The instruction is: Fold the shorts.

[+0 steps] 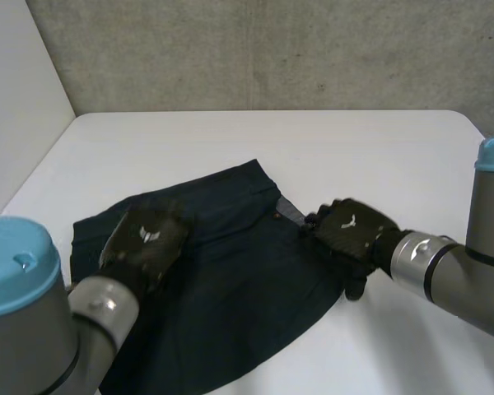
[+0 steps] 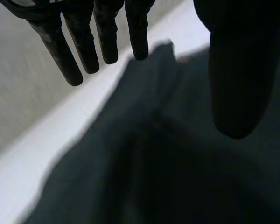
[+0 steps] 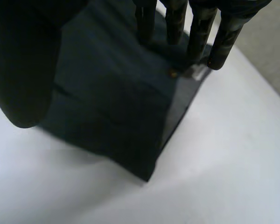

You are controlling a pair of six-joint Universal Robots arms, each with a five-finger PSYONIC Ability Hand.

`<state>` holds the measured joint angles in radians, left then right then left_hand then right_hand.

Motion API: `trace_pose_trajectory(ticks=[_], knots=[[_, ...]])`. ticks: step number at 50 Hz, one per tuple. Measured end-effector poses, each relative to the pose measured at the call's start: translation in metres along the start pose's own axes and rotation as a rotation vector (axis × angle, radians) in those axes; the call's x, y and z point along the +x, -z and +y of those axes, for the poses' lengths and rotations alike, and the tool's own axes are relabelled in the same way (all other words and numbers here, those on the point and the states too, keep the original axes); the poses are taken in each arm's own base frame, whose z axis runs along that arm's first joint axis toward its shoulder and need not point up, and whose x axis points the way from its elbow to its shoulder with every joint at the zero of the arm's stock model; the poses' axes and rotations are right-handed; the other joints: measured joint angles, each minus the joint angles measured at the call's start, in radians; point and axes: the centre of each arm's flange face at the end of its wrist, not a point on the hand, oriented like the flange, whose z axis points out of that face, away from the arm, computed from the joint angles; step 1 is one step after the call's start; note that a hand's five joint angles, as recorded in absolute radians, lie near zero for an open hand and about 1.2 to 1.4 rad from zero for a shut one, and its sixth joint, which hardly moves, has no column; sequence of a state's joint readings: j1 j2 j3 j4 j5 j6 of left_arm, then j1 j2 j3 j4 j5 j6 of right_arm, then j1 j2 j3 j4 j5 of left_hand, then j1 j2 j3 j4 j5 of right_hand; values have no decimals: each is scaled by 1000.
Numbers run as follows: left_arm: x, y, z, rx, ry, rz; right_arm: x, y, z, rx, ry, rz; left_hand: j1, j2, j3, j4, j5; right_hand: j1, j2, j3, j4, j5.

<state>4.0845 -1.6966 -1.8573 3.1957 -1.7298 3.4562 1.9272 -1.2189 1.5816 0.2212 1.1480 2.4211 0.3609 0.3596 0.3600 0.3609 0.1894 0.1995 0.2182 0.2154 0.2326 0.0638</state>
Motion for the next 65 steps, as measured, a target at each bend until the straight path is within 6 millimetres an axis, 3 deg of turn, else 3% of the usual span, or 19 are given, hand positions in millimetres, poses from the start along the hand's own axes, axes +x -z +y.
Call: trace_pose_trajectory(ticks=[4,12,14,15,18,24,28,32,34,36,37,40,43,56,57,59,65], knots=[[5,21,22,-158,85,35,-5,-9,12,-20,49,-27,0,0,0,1,0,4,3,21,3,4],[23,45,42,-269,142,103,-6,-29,29,-22,78,-10,0,0,0,1,0,58,89,93,72,58],[24,47,43,-272,141,109,-6,-31,30,-20,79,-6,0,0,0,1,0,58,89,93,72,58],[27,47,46,-276,139,116,-5,-33,32,-13,84,3,0,0,0,1,0,212,254,258,241,214],[28,47,48,-277,136,119,-4,-36,33,-5,89,13,0,0,0,1,0,228,279,277,261,232],[31,40,56,-274,120,86,-3,-45,38,21,104,38,2,8,4,6,6,555,669,671,655,611],[30,37,58,-266,115,60,-4,-48,40,24,105,40,40,32,32,30,31,669,807,807,793,728],[30,32,62,-251,110,27,-5,-50,42,23,100,36,264,263,262,262,254,759,954,963,954,889],[30,31,62,-248,109,23,-4,-51,42,23,99,35,281,288,282,284,276,759,954,963,954,890],[30,30,63,-245,108,19,-4,-51,41,24,96,35,388,389,385,391,382,759,954,963,954,891],[30,28,64,-236,107,12,-3,-50,40,24,91,36,584,581,569,588,578,759,954,963,955,891],[30,27,62,-222,109,8,-2,-49,39,24,82,39,662,679,669,683,671,759,954,963,955,891],[28,28,57,-195,113,3,0,-47,36,25,63,43,764,804,794,824,789,759,954,963,955,891],[10,35,4,12,36,-34,19,-16,-5,68,-42,81,764,833,825,831,789,759,954,963,955,906],[5,35,-11,58,9,-49,22,-12,-10,76,-43,88,764,834,825,833,789,759,954,963,955,906],[-4,37,-35,122,-21,-77,34,12,-40,134,-52,130,764,835,826,833,789,759,954,963,955,906],[-27,41,-87,234,-36,-134,48,49,-82,235,-87,193,764,836,826,833,789,761,954,963,955,906]])
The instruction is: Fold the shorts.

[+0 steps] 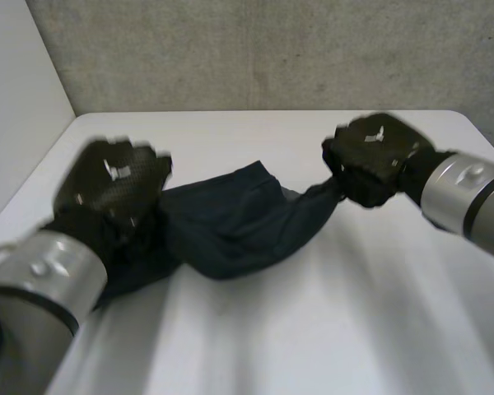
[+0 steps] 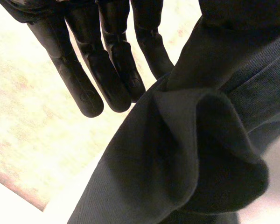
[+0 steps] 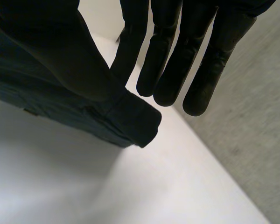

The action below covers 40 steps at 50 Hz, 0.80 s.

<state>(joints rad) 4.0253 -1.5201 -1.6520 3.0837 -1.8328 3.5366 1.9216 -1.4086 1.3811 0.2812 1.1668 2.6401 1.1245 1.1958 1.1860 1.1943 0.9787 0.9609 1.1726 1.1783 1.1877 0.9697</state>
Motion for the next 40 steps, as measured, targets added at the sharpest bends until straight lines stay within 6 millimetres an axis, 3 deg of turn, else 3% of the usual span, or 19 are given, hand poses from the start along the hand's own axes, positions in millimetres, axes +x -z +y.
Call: trace_pose_trajectory(ticks=[3,9,14,15,17,18,19,20,25,26,40], knots=[[-10,-9,-14,23,4,-12,3,6,-12,24,-32,10,0,0,0,0,0,5,0,0,0,0],[-20,-32,-15,2,9,-5,2,4,-12,13,-95,1,0,0,0,0,0,5,0,0,0,8],[-22,-71,21,-118,10,12,-7,-21,28,-150,-240,-47,0,0,3,0,0,-122,-193,-192,-200,-143],[-22,-73,24,-128,10,14,-8,-22,31,-162,-250,-51,0,0,3,0,0,-300,-385,-370,-377,-304],[-21,-76,27,-138,11,14,-9,-23,33,-175,-260,-55,0,0,3,0,0,-300,-385,-370,-377,-304],[-21,-84,38,-172,12,17,-13,-28,46,-246,-313,-77,0,0,3,0,0,-570,-728,-718,-727,-670],[-20,-88,45,-191,13,16,-14,-29,53,-288,-344,-90,0,0,3,0,0,-570,-728,-718,-727,-670],[-21,-89,47,-199,14,16,-15,-30,55,-303,-354,-94,0,0,3,0,0,-640,-807,-812,-829,-779],[-21,-93,54,-219,15,13,-16,-29,59,-340,-380,-107,0,0,3,0,0,-656,-822,-835,-851,-800],[-23,-95,58,-233,18,7,-16,-28,61,-364,-396,-115,0,0,3,0,0,-725,-904,-925,-919,-881],[-23,-93,61,-241,21,9,-29,-28,76,-378,-421,-118,0,0,3,0,0,-720,-903,-922,-919,-880]])
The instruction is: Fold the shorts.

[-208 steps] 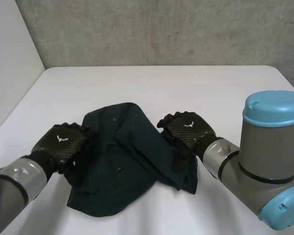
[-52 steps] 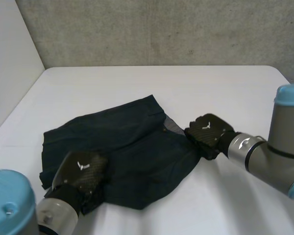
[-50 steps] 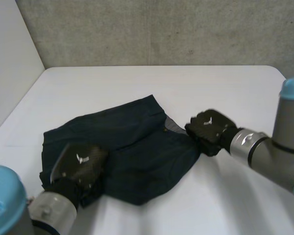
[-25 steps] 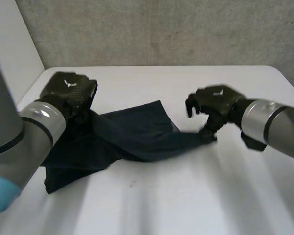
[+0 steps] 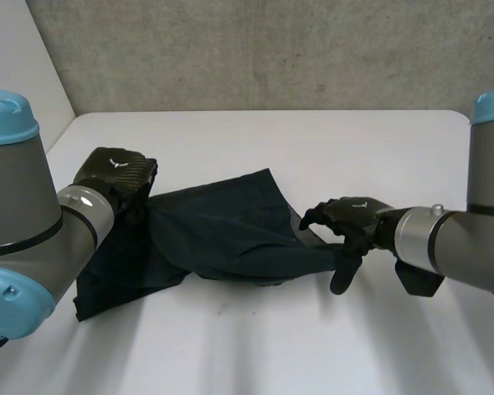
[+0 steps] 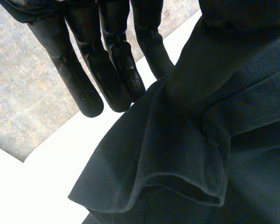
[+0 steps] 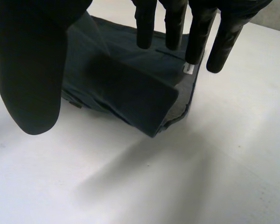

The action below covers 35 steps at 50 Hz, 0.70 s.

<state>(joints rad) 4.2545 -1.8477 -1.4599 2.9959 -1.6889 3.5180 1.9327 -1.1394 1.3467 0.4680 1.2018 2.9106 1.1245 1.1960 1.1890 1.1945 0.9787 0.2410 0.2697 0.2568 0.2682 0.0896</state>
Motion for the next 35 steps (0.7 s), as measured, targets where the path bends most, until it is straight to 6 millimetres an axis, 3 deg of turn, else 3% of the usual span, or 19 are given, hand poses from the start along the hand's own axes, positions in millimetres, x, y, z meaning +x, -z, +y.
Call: trace_pose_trajectory(ticks=[4,5,7,8,16,20,21,23,24,27,28,29,31,35], knots=[[1,0,1,-5,8,3,-3,-10,6,21,16,8,0,0,0,0,0,91,113,123,101,104],[1,0,2,-8,10,4,-4,-13,6,30,23,12,0,0,0,0,0,379,457,448,435,420],[2,0,5,-19,13,9,-5,-22,6,65,53,36,0,0,0,0,0,677,809,806,787,754],[2,0,7,-24,13,11,-5,-25,4,82,68,47,0,0,0,0,0,718,893,884,885,851],[4,-17,17,-58,-5,15,4,-36,-32,225,213,162,0,0,0,2,0,719,907,902,917,876],[-5,-40,4,-10,-38,-20,10,-39,-64,326,306,236,0,2,3,4,0,719,907,902,917,876],[-12,-52,-12,50,-50,-53,12,-40,-81,395,344,268,0,3,3,4,0,719,907,902,917,876],[-18,-59,-26,102,-56,-80,12,-40,-93,449,366,290,0,3,3,4,0,719,907,902,917,876],[-28,-67,-48,192,-58,-126,12,-40,-116,561,400,327,0,4,3,4,0,719,907,902,917,876],[-44,-73,-87,349,-49,-203,11,-35,-150,749,436,380,1,4,4,4,0,719,907,903,917,876],[-54,-72,-110,454,-36,-250,11,-30,-167,854,450,408,2,4,4,4,0,719,907,904,917,876],[-58,-71,-122,505,-28,-272,11,-26,-175,910,456,422,2,4,4,4,0,719,907,904,917,876],[-77,-55,-169,737,17,-365,9,-7,-207,1145,472,478,3,4,4,4,0,719,907,907,917,876],[-96,-22,-213,984,89,-439,7,14,-227,1359,470,521,4,4,4,4,0,719,907,919,922,877]])
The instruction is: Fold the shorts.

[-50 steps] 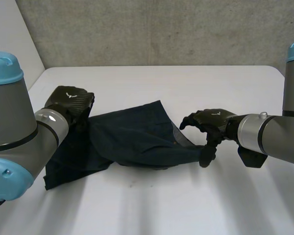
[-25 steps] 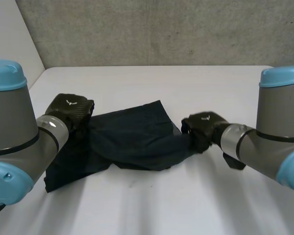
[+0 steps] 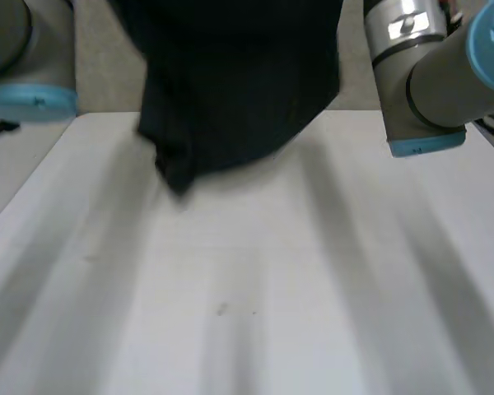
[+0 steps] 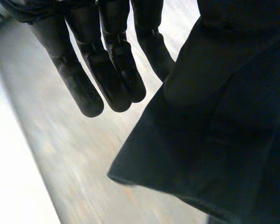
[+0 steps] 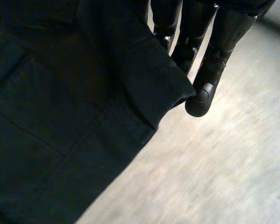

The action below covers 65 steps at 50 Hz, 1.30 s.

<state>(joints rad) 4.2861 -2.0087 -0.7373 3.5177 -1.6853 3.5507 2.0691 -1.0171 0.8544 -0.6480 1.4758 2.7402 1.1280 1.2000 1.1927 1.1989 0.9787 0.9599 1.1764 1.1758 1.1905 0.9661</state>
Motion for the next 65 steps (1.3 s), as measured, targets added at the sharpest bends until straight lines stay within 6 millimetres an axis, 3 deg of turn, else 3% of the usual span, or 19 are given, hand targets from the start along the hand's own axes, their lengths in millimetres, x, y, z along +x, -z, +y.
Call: trace_pose_trajectory(ticks=[3,7,12,18,21,22,24,27,32,38,39,45,55,57,58,59,62,64,65], knots=[[-5,3,-11,45,41,-11,1,3,-2,25,-9,16,0,0,0,0,0,0,0,3,4,0],[0,19,5,-12,56,21,-3,19,10,-44,-18,-7,0,0,0,0,3,0,0,3,4,0],[15,72,65,-241,37,112,-16,59,37,-243,-31,-91,0,1,0,0,7,0,0,3,4,0],[28,155,134,-546,-3,221,-42,128,74,-514,-51,-254,0,1,0,0,7,0,0,3,4,0],[31,173,146,-607,-9,247,-49,146,83,-574,-55,-302,0,1,0,0,7,0,0,3,4,0],[37,206,166,-711,-18,296,-62,176,98,-667,-55,-382,0,1,0,0,8,0,0,3,4,1],[39,218,172,-749,-21,315,-66,188,103,-702,-52,-413,0,1,0,0,8,1,0,3,4,0],[47,257,186,-871,-35,382,-78,225,117,-827,-21,-523,3,1,0,0,8,5,0,3,4,0],[48,285,178,-984,-69,457,-78,249,114,-964,20,-629,3,1,0,0,8,7,0,3,4,0],[41,290,161,-1031,-93,489,-71,252,101,-1034,25,-667,3,1,0,0,8,7,0,3,4,0],[30,293,139,-1070,-112,510,-60,252,83,-1093,19,-688,3,1,0,0,8,7,0,3,4,0],[15,307,108,-1148,-130,553,-47,256,56,-1159,7,-715,3,1,0,0,8,7,0,3,4,0],[14,338,82,-1225,-133,649,-33,272,36,-1266,26,-773,3,1,0,0,8,7,0,3,4,0],[16,341,78,-1216,-133,668,-30,276,36,-1285,38,-783,-353,-336,-311,-314,-301,7,0,3,4,0],[17,341,77,-1211,-133,672,-30,277,36,-1288,40,-785,-353,-336,-311,-314,-301,7,0,3,4,0],[20,337,74,-1187,-132,679,-29,279,37,-1293,45,-790,-682,-660,-636,-646,-622,7,0,3,4,0],[25,321,72,-1119,-135,671,-28,282,39,-1292,56,-796,-831,-891,-878,-891,-851,7,0,3,4,0],[26,317,72,-1104,-135,667,-28,282,39,-1291,57,-795,-831,-891,-878,-891,-851,7,0,3,4,0],[28,304,72,-1051,-138,650,-29,282,40,-1287,59,-795,-868,-940,-929,-943,-906,7,0,3,4,0]])
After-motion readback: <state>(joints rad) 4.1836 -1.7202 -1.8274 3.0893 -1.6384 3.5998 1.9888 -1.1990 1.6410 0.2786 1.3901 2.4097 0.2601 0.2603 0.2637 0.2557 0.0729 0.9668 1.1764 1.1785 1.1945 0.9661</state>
